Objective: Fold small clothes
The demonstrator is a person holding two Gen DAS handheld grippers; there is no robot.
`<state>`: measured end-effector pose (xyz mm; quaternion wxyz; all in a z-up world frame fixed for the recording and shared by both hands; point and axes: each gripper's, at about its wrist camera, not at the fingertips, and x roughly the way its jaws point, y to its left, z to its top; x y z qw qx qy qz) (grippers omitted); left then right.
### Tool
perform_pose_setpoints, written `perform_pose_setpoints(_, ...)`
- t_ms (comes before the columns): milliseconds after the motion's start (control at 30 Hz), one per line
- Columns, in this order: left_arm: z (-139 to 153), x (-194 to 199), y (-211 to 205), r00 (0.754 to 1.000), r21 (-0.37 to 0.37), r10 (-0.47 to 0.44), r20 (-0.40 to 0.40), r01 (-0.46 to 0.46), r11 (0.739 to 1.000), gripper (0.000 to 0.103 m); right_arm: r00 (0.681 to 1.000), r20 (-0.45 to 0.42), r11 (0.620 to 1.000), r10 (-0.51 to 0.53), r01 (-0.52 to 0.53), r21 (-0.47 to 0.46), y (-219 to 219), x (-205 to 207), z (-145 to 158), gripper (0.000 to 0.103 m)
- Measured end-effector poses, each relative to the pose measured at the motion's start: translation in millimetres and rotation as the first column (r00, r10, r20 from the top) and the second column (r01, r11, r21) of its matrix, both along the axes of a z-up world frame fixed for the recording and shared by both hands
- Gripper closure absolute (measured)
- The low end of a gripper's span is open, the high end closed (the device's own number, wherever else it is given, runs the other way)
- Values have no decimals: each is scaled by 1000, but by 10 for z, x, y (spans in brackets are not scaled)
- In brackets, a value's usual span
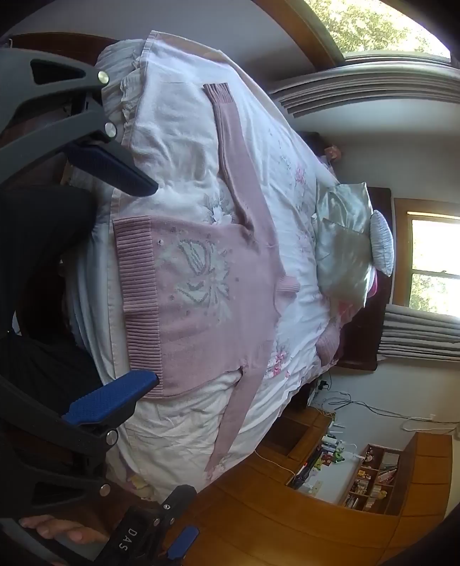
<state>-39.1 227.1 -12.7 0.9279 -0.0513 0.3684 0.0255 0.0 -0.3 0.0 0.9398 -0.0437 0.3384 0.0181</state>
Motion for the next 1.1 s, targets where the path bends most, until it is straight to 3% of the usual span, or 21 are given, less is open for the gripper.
perform_pose_setpoints(1100, 48, 9, 59, 1000, 2, 25, 3, -25, 1000, 4, 1000, -11, 1000, 13, -13, -10, 23, 87, -100, 3)
